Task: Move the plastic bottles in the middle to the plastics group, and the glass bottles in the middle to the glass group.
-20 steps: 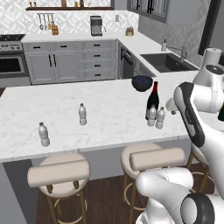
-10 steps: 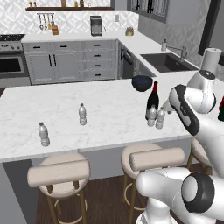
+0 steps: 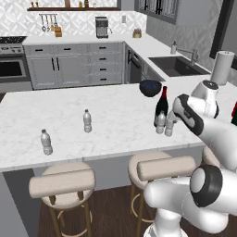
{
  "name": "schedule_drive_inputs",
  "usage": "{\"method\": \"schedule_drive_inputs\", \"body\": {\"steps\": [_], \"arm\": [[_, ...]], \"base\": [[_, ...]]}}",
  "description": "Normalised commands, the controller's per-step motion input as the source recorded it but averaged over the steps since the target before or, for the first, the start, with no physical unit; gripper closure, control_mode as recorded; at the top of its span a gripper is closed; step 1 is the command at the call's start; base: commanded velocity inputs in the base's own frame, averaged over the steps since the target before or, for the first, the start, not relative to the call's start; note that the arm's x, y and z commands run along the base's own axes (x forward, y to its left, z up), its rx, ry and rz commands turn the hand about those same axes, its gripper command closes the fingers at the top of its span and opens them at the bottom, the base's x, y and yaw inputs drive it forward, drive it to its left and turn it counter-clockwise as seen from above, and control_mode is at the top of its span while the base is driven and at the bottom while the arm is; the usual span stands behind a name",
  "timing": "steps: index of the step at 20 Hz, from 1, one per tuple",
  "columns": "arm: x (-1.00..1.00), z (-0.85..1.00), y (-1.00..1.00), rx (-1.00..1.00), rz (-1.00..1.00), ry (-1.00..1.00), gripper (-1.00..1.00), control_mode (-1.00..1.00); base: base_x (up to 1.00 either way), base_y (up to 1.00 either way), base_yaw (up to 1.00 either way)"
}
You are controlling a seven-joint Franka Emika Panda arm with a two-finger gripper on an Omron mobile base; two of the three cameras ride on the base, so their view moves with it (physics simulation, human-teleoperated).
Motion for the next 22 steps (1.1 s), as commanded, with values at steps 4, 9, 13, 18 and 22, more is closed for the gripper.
{"method": "schedule_drive_inputs", "body": {"steps": [4, 9, 13, 18, 22], "arm": [[0.15, -0.19, -0.09, 0.00, 0.00, 0.00, -1.00, -1.00], [0.18, -0.14, -0.04, 0.00, 0.00, 0.00, -1.00, -1.00], [0.27, -0.26, 0.00, 0.00, 0.00, 0.01, -1.00, -1.00], [0.23, -0.11, 0.00, 0.00, 0.00, 0.00, -1.00, -1.00], [0.20, -0.05, -0.02, 0.00, 0.00, 0.00, -1.00, -1.00]], "base": [[0.00, 0.00, 0.00], [0.00, 0.00, 0.00], [0.00, 0.00, 0.00], [0.00, 0.00, 0.00], [0.00, 0.00, 0.00]]}}
